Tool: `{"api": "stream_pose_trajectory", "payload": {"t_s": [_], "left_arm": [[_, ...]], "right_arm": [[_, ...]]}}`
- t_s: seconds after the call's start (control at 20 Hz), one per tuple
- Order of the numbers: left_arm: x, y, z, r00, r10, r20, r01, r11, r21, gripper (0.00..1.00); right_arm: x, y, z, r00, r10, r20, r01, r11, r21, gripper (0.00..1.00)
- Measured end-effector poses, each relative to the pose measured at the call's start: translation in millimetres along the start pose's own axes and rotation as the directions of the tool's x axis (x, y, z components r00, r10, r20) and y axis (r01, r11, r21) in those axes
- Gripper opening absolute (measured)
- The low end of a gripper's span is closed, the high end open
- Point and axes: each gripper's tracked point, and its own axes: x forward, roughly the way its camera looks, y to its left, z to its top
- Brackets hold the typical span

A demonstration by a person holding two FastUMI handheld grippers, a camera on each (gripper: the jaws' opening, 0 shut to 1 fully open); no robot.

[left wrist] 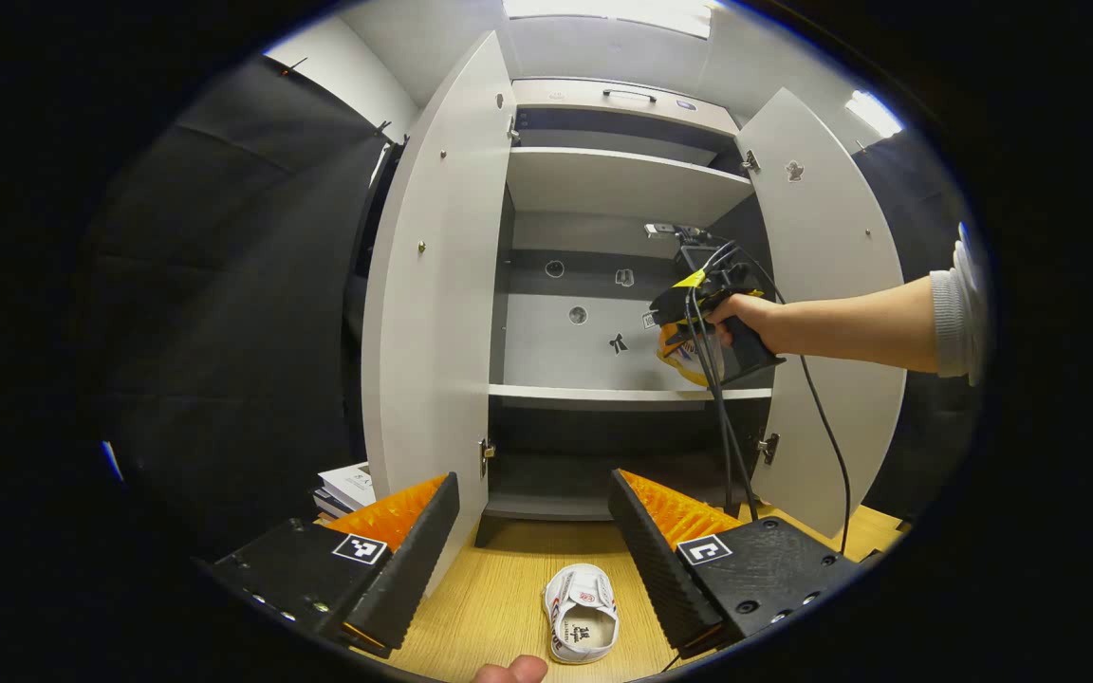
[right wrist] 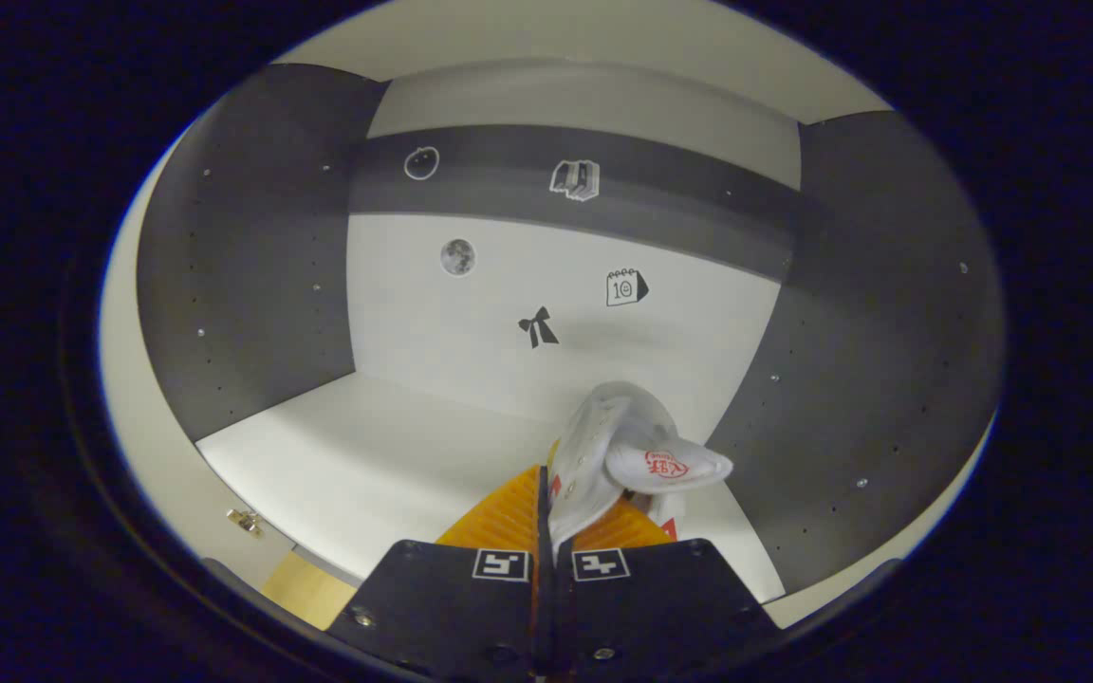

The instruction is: Grab one shoe with the right hand and put it into the shoe cabinet, grab the other shoe with the left hand and put it into the shoe cabinet; then close the right door with the right hand and the left door with the left hand.

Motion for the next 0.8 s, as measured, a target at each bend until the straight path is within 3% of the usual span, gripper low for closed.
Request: {"api": "stream_pose_trajectory", "payload": {"t_s": [0.2, 0.6, 0.8], "left_arm": [[4.4, 7.6, -5.8, 1.0, 0.017, -0.014, -0.017, 1.0, 0.003, 0.95], [7.5, 13.3, -9.8, 0.999, 0.033, -0.023, -0.033, 0.999, 0.002, 0.95], [7.4, 14.3, -12.5, 0.999, 0.034, -0.027, -0.035, 0.999, -0.006, 0.95]], "right_arm": [[14.9, 1.1, -11.1, 0.997, -0.016, -0.077, 0.013, 0.999, -0.047, 0.04], [40.0, 3.3, -30.6, 0.981, -0.022, -0.191, 0.021, 1.0, -0.006, 0.02], [37.8, 4.7, -29.9, 0.98, -0.046, -0.191, 0.044, 0.999, -0.017, 0.16]]}}
